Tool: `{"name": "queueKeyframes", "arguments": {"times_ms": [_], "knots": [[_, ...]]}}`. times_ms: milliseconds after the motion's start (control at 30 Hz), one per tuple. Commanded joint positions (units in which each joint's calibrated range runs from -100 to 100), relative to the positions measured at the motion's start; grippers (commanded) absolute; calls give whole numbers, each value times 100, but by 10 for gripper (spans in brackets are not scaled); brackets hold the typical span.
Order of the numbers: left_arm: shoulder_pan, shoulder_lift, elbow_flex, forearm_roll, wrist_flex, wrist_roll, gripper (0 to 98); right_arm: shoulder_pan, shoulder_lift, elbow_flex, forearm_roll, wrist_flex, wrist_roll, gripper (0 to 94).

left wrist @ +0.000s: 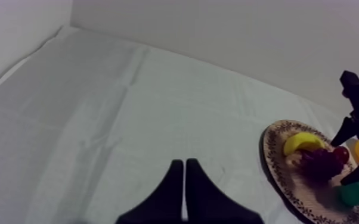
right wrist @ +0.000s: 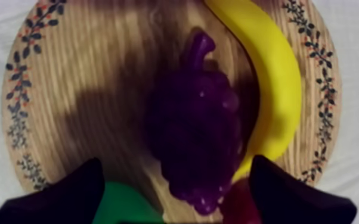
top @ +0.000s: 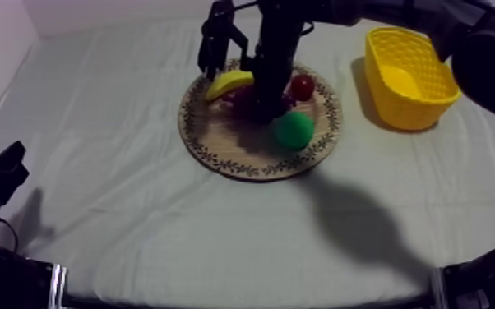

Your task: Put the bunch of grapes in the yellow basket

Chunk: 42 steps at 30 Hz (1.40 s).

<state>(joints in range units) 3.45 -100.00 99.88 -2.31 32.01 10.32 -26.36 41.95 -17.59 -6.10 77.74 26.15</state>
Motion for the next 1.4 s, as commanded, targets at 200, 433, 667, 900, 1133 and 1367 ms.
{"name": "queueKeyframes", "arguments": {"times_ms": [200,433,667,900,1133,1367], "knots": [[-2,0,0,-1,0,1,1,15,547,-561,60,25,-66,719],[-2,0,0,-1,0,1,1,34,829,-818,110,37,-108,713],[-2,0,0,-1,0,1,1,30,972,-882,139,28,-148,702],[-2,0,0,-1,0,1,1,-7,998,-744,201,-111,-214,647],[-2,0,0,-1,0,1,1,11,834,-509,131,-349,-153,497],[-2,0,0,-1,0,1,1,5,715,-316,122,-538,-142,378]]}}
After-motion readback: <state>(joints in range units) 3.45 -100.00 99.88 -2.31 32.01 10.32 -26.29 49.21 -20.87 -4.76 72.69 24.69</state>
